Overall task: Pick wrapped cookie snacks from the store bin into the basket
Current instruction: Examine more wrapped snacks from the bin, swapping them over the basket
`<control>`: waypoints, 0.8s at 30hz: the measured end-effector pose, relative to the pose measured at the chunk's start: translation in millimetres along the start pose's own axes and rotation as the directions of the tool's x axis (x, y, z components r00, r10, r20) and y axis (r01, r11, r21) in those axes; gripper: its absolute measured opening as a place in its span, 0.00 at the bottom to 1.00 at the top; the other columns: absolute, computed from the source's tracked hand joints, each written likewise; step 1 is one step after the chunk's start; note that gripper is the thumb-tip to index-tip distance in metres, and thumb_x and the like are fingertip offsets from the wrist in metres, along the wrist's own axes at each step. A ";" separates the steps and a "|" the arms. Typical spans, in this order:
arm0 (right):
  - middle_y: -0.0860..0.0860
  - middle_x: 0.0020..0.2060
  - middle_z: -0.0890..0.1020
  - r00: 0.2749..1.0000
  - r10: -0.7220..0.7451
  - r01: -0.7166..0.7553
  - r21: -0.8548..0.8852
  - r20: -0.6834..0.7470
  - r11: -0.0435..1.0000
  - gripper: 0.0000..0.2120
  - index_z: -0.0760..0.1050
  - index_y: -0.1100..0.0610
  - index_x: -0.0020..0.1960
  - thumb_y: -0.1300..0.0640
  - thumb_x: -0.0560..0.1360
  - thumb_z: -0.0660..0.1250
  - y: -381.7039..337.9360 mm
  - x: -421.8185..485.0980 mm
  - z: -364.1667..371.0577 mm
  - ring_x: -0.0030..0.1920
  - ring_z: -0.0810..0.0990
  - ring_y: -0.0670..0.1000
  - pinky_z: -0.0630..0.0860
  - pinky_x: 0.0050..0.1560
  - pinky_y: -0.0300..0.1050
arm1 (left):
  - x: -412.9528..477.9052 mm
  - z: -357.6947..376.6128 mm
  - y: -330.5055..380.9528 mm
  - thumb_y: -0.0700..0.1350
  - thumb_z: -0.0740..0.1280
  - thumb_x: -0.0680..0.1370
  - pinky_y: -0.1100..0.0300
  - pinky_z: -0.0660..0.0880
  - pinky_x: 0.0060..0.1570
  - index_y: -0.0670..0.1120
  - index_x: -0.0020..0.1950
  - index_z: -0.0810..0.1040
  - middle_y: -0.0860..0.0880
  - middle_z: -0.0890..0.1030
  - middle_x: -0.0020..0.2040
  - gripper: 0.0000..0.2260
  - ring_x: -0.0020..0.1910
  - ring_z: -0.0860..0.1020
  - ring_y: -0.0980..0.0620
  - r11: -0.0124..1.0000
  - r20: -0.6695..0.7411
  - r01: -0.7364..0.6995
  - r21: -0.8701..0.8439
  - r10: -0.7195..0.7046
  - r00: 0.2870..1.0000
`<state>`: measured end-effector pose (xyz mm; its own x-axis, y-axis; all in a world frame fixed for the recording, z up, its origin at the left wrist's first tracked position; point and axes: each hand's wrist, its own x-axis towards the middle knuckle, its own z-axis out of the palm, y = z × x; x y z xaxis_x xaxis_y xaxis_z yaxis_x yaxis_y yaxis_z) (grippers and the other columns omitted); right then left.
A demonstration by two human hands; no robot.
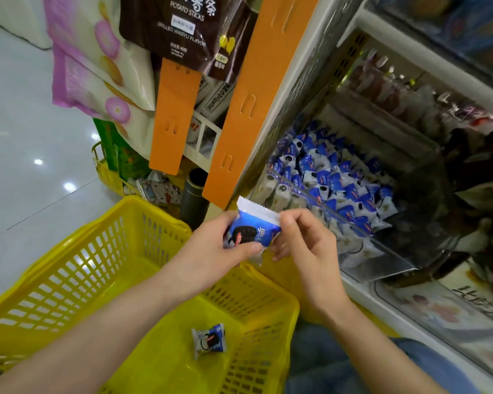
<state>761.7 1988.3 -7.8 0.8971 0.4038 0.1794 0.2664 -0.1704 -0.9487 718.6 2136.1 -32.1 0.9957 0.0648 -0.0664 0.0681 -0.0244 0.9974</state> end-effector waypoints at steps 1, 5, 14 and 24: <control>0.46 0.31 0.79 1.000 -0.005 0.005 -0.022 -0.017 1.000 0.05 0.77 0.49 0.41 0.50 0.74 0.65 -2.7 1.9 -5.2 0.29 0.76 0.44 0.74 0.29 0.36 | 1.8 2.1 0.0 0.42 0.71 0.72 0.66 0.76 0.35 0.54 0.51 0.75 0.52 0.81 0.45 0.12 0.36 0.77 0.64 1.000 0.001 -0.009 0.013 0.009 1.000; 0.48 0.34 0.81 0.996 -0.076 0.064 -0.224 -0.047 0.973 0.04 0.78 0.48 0.41 0.50 0.71 0.66 -18.3 15.2 -25.8 0.31 0.78 0.45 0.76 0.31 0.36 | 9.5 9.4 5.3 0.43 0.70 0.73 0.65 0.76 0.31 0.54 0.51 0.74 0.54 0.79 0.44 0.11 0.35 0.78 0.64 0.999 0.047 -0.042 -0.013 0.042 0.998; 0.46 0.46 0.78 0.987 0.094 -0.156 -0.658 -0.130 0.736 0.11 0.74 0.56 0.58 0.54 0.78 0.63 -9.2 116.4 -68.9 0.40 0.75 0.38 0.70 0.39 0.27 | 21.2 9.3 12.9 0.42 0.62 0.78 0.55 0.81 0.42 0.49 0.62 0.68 0.52 0.78 0.53 0.12 0.46 0.78 0.55 0.992 -0.028 -0.007 -0.126 0.003 1.000; 0.59 0.46 0.83 0.959 0.267 -0.192 -0.912 -0.096 0.362 0.22 0.75 0.65 0.58 0.48 0.74 0.67 2.5 148.2 -63.8 0.41 0.81 0.57 0.78 0.50 0.54 | 23.2 -1.5 17.2 0.44 0.62 0.78 0.58 0.80 0.41 0.47 0.62 0.69 0.50 0.78 0.55 0.13 0.50 0.78 0.53 0.985 -0.044 0.013 -0.173 -0.021 0.999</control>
<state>917.8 1990.3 33.0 0.9651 0.2558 -0.0559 0.2461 -0.9590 -0.1404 742.8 2138.7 -16.5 0.9903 0.1088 -0.0860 0.0692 0.1494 0.9863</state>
